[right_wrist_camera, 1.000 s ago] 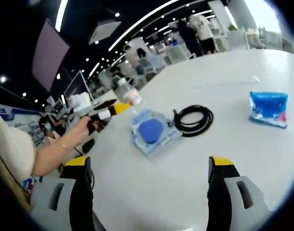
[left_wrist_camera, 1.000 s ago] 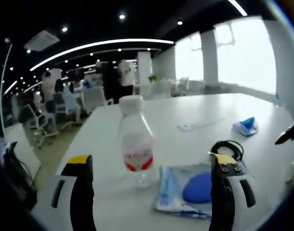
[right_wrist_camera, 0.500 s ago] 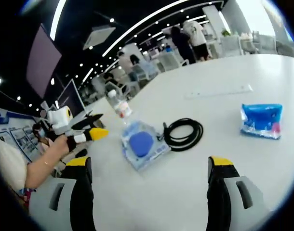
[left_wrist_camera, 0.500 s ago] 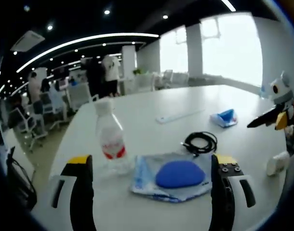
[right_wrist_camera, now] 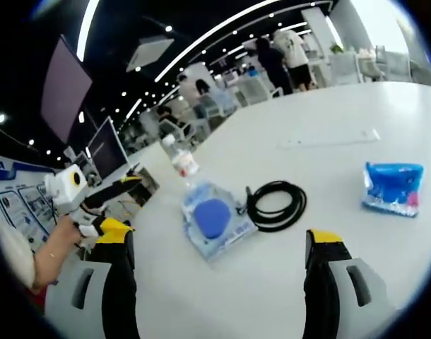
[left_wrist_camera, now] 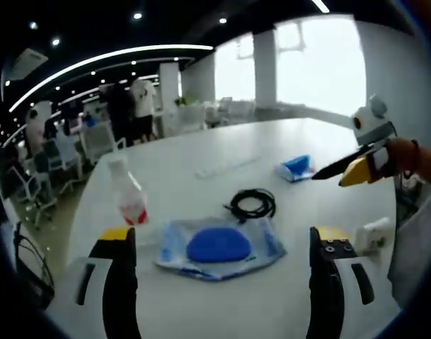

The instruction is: Arrange the tabletop items into an orderly group along one side of the table until the central work area is clear of visible clutter.

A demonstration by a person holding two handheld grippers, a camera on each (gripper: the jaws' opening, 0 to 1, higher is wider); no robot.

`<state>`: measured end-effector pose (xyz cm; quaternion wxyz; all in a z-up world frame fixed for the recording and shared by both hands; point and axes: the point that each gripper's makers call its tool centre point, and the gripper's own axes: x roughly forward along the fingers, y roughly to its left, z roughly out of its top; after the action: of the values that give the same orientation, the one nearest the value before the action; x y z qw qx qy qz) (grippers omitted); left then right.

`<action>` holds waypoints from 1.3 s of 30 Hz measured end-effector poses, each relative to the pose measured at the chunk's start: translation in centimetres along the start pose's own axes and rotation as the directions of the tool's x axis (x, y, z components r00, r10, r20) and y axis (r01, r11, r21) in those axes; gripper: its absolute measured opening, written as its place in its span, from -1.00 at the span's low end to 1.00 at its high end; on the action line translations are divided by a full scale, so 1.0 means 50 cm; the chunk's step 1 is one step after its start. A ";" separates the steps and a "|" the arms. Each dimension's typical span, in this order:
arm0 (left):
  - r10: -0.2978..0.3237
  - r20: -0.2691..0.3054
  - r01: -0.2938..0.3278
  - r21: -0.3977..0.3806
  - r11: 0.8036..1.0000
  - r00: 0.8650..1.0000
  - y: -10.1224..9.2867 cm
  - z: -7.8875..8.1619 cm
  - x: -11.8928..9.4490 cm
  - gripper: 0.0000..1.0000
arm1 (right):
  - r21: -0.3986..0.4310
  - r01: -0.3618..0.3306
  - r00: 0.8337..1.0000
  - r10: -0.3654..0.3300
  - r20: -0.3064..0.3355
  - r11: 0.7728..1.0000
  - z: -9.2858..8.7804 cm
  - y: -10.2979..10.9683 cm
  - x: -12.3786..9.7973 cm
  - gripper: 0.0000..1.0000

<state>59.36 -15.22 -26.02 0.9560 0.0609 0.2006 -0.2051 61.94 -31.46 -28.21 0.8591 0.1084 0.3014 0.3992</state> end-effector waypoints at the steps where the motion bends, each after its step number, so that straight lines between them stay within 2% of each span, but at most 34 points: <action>1: -0.004 -0.011 0.004 0.002 1.000 1.000 -0.006 -0.003 -0.003 0.98 | -0.002 0.001 1.000 -0.001 -0.001 1.000 0.001 0.000 0.002 0.99; 6: -0.020 -0.045 0.022 0.038 0.999 0.999 -0.037 -0.011 -0.018 0.98 | -0.013 0.009 1.000 -0.009 -0.008 1.000 0.005 0.001 0.008 0.99; 11: -0.037 -0.051 0.038 0.011 0.999 0.998 -0.066 -0.012 -0.041 0.98 | -0.021 0.028 0.999 -0.029 -0.023 0.999 0.011 -0.009 0.018 0.99; 15: -0.027 -0.035 0.025 -0.035 0.999 0.999 -0.073 -0.010 -0.056 0.98 | -0.033 0.043 0.999 -0.044 -0.032 0.999 0.021 -0.019 0.030 0.98; 18: -0.026 -0.034 0.025 -0.038 0.999 0.999 -0.080 -0.008 -0.068 0.98 | -0.046 0.052 0.997 -0.054 -0.049 0.998 0.026 -0.030 0.046 0.98; 22: -0.013 -0.019 0.012 -0.083 0.996 1.000 -0.084 -0.001 -0.086 0.98 | -0.049 0.086 0.994 -0.089 -0.061 0.995 0.026 -0.054 0.064 0.98; 29: 0.008 -0.019 -0.010 -0.096 0.995 1.000 -0.095 -0.007 -0.112 0.98 | -0.046 0.143 0.985 -0.146 -0.092 0.989 0.017 -0.096 0.104 0.92; 34: 0.013 -0.003 -0.013 -0.126 0.992 1.000 -0.105 0.000 -0.119 0.98 | -0.058 0.193 0.977 -0.197 -0.080 0.980 0.018 -0.129 0.139 0.81; 39: 0.019 -0.007 -0.020 -0.142 0.990 1.000 -0.109 -0.004 -0.114 0.98 | -0.046 0.230 0.966 -0.234 -0.106 0.972 0.001 -0.159 0.173 0.72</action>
<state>52.25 -18.00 -24.07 0.9593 -0.0045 0.2169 -0.1806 71.23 -30.18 -35.28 0.8835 0.0360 0.3526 0.3062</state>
